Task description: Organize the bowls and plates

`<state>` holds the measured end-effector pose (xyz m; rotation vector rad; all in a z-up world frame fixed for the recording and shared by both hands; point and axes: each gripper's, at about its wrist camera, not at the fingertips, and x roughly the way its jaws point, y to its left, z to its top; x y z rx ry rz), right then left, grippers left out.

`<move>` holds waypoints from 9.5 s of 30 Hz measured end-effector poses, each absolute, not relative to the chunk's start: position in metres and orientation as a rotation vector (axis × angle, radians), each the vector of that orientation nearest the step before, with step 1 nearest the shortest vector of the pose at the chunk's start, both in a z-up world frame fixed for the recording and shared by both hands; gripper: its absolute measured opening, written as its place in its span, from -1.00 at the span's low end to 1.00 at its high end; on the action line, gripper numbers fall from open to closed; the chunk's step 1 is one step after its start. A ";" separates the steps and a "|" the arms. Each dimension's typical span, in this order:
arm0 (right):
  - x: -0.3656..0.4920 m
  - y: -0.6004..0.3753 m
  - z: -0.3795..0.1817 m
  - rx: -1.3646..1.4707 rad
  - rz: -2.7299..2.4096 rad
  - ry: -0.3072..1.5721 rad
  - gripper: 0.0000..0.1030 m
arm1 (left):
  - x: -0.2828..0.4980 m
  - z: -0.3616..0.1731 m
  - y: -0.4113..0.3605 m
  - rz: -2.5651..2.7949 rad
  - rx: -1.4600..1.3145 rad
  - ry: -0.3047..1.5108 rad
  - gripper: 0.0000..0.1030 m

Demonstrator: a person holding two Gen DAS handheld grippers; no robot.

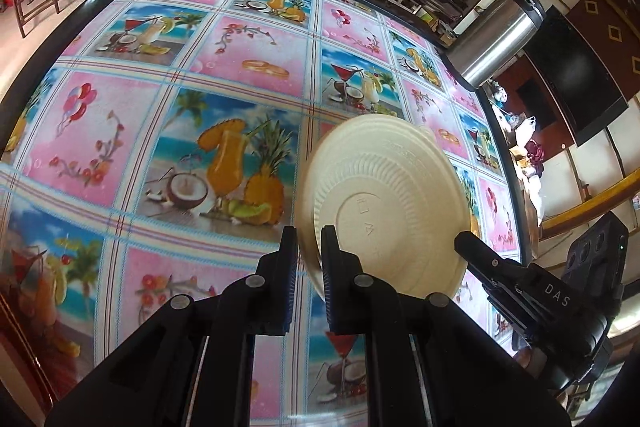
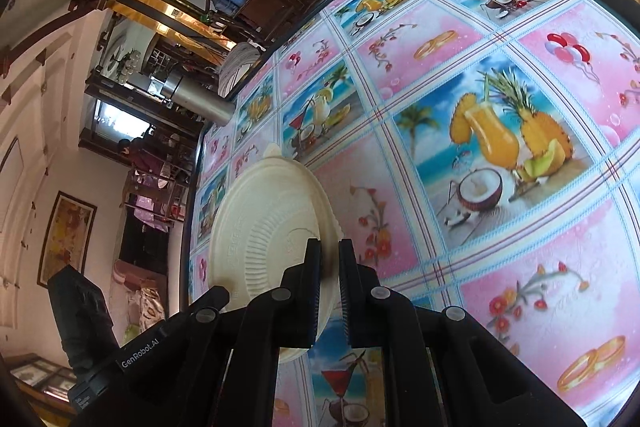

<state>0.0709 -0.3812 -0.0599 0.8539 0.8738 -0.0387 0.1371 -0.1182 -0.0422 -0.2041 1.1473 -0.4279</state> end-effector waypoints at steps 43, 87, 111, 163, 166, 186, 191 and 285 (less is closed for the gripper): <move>0.031 -0.104 0.020 0.526 0.322 0.877 -0.82 | 0.000 0.034 0.121 -0.091 -0.250 0.777 -0.78; 0.021 -0.032 -0.025 0.387 0.451 1.070 -0.70 | -0.037 0.008 0.188 0.026 -0.301 0.860 -0.34; -0.011 -0.266 -0.012 0.117 -0.239 0.691 0.55 | 0.012 -0.012 -0.062 -0.387 0.023 0.894 0.49; 0.021 -0.373 -0.109 0.197 -0.421 0.926 1.00 | 0.093 -0.114 -0.170 -0.281 0.135 0.943 1.00; 0.021 -0.373 -0.109 0.197 -0.421 0.926 1.00 | 0.093 -0.114 -0.169 -0.281 0.135 0.943 1.00; 0.022 -0.373 -0.109 0.195 -0.418 0.926 1.00 | 0.092 -0.115 -0.167 -0.278 0.133 0.943 1.00; 0.022 -0.373 -0.109 0.195 -0.418 0.926 1.00 | 0.092 -0.115 -0.167 -0.278 0.133 0.943 1.00; 0.022 -0.373 -0.109 0.194 -0.419 0.927 1.00 | 0.091 -0.115 -0.166 -0.277 0.133 0.942 1.00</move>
